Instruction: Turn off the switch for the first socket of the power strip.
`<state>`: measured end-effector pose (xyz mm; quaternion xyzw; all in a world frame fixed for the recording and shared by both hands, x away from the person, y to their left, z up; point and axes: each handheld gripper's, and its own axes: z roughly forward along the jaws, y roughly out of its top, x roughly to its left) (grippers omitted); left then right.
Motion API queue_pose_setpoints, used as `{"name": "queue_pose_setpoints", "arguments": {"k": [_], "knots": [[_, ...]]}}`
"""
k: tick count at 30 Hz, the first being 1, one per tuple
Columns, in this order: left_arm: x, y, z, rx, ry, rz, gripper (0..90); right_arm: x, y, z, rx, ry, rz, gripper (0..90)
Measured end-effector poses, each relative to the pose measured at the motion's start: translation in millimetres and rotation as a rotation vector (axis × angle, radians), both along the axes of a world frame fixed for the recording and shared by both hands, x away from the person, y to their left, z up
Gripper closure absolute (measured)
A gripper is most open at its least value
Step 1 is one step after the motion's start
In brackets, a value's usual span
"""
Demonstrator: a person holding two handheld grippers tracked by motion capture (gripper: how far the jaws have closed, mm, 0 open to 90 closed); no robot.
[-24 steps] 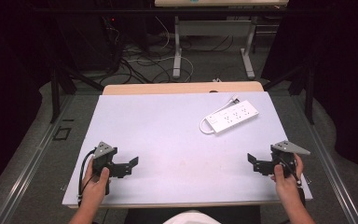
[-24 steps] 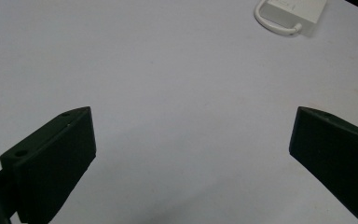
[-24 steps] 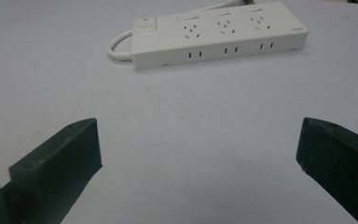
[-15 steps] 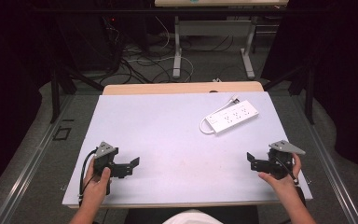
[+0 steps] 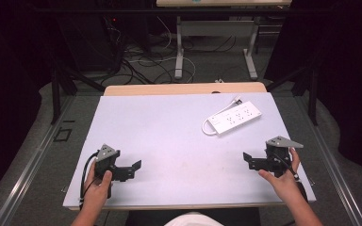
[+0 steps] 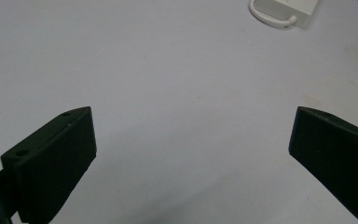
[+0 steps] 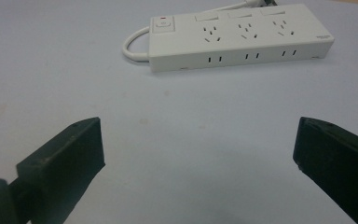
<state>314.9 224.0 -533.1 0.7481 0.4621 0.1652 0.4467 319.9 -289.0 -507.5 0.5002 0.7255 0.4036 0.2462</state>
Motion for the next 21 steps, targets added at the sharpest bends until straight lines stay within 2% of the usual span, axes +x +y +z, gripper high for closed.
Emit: {"name": "queue_pose_setpoints", "arguments": {"k": [9,11,16,21], "knots": [[-1.9,3.4,-0.5,-0.004,0.002,0.017,0.4,13.3,9.6,15.1,-0.036,-0.021,0.055,0.0],[-2.0,3.6,-0.5,-0.004,0.002,0.017,0.5,16.6,10.8,19.8,-0.02,-0.009,0.069,0.0],[-2.2,3.7,-0.5,-0.002,0.004,0.017,0.5,21.1,14.4,27.7,-0.021,0.002,0.076,0.0],[-2.2,3.9,-0.7,0.0,0.004,0.016,0.5,27.9,19.4,36.3,-0.052,0.006,0.094,0.0]]}}
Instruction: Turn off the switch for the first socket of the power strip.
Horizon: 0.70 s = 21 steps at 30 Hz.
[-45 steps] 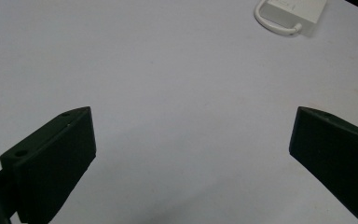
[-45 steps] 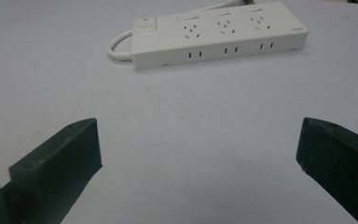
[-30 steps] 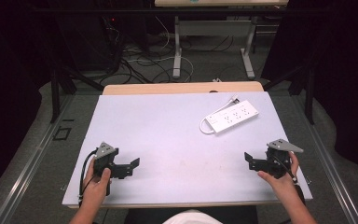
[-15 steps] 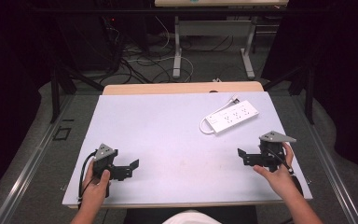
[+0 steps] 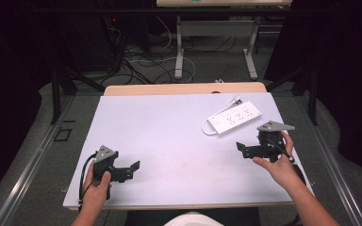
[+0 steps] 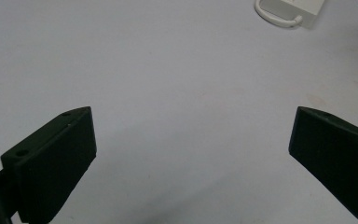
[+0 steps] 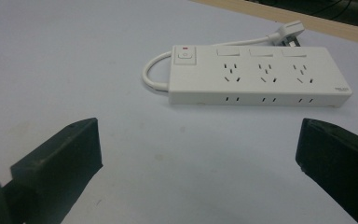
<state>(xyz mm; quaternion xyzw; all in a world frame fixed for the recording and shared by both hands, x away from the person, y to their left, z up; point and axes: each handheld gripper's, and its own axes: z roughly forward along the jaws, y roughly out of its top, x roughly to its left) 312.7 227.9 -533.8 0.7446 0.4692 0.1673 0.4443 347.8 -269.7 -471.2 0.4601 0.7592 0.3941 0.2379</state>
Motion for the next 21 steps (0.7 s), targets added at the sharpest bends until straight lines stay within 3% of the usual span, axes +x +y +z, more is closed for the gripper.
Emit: {"name": "queue_pose_setpoints", "arguments": {"k": [9,13,21], "knots": [[-0.5,-0.6,-0.4,0.002,0.001,0.001,0.5,14.5,5.4,10.9,-0.024,0.035,0.014,6.5],[-0.8,-0.6,-0.6,-0.002,0.004,0.004,0.5,20.4,6.8,19.7,-0.044,0.036,0.015,14.7],[-0.9,-0.4,-0.4,0.007,-0.001,0.0,0.5,35.5,8.4,33.5,-0.053,0.037,0.023,18.7]]}}
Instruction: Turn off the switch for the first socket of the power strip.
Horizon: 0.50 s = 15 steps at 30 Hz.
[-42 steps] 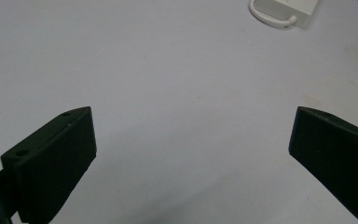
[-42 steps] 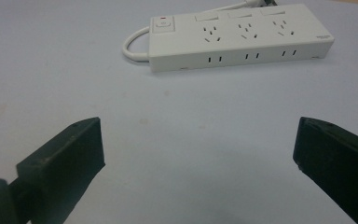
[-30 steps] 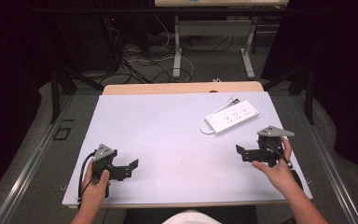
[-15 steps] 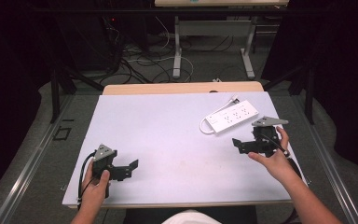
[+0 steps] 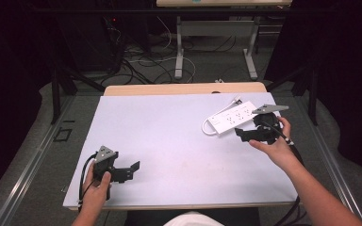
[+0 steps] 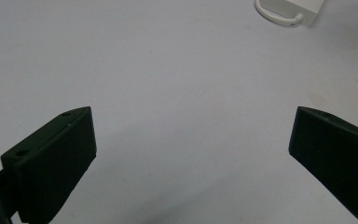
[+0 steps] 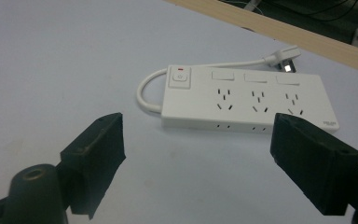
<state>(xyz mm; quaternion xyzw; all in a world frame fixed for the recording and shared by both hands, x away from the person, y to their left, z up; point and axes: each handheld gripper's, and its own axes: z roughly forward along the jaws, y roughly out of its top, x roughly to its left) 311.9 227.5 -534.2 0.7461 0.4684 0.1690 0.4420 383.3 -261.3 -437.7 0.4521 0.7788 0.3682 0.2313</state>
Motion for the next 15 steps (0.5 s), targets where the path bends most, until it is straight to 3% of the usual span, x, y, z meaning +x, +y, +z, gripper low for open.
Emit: {"name": "queue_pose_setpoints", "arguments": {"k": [15], "knots": [[-0.3,-0.7,-0.3,-0.004,0.003,0.001,0.5,23.8,5.2,12.7,-0.061,0.038,-0.003,28.7]]}}
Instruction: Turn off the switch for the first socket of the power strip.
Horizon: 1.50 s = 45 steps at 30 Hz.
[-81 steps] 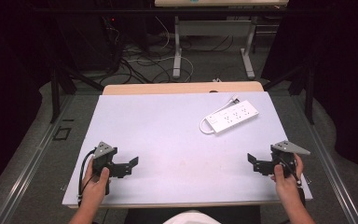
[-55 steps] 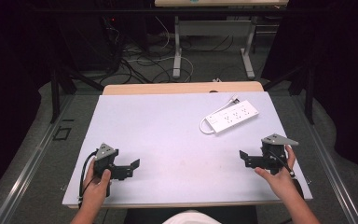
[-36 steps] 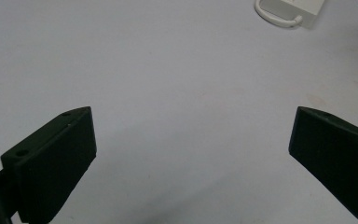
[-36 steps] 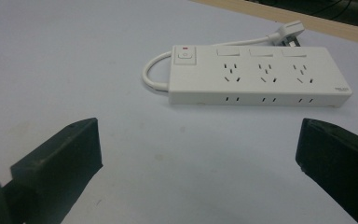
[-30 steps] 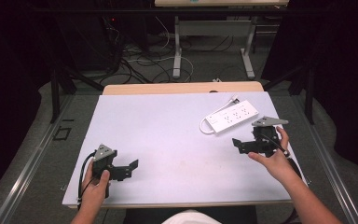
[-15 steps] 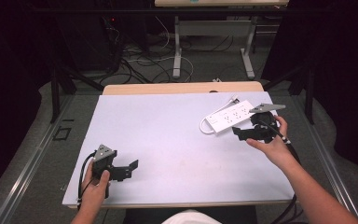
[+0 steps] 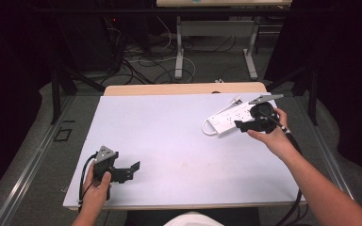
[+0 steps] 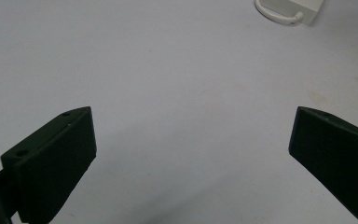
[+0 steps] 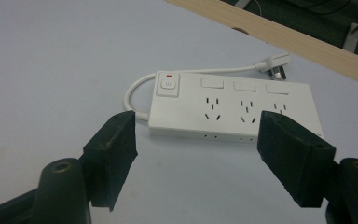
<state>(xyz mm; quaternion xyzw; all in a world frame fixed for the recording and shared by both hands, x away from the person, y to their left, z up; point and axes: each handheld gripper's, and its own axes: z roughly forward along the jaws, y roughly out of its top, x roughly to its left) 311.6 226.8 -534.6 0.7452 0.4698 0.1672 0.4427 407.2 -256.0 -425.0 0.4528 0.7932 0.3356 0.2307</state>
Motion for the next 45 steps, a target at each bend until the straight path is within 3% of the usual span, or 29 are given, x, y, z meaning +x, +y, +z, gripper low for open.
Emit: {"name": "queue_pose_setpoints", "arguments": {"k": [10,20,35,45], "knots": [[0.1,0.4,-0.1,0.003,-0.001,-0.001,0.5,17.5,5.6,4.6,-0.01,0.044,0.012,36.3],[0.0,0.2,-0.2,-0.001,0.002,-0.001,0.5,35.2,14.7,9.7,-0.07,0.087,0.029,41.3],[0.0,-0.5,-0.6,-0.002,-0.001,-0.002,0.5,55.8,22.5,9.4,-0.163,0.109,0.015,45.8],[0.1,-0.4,-0.6,0.0,0.003,-0.004,0.5,70.7,25.2,7.4,-0.188,0.11,0.009,49.3]]}}
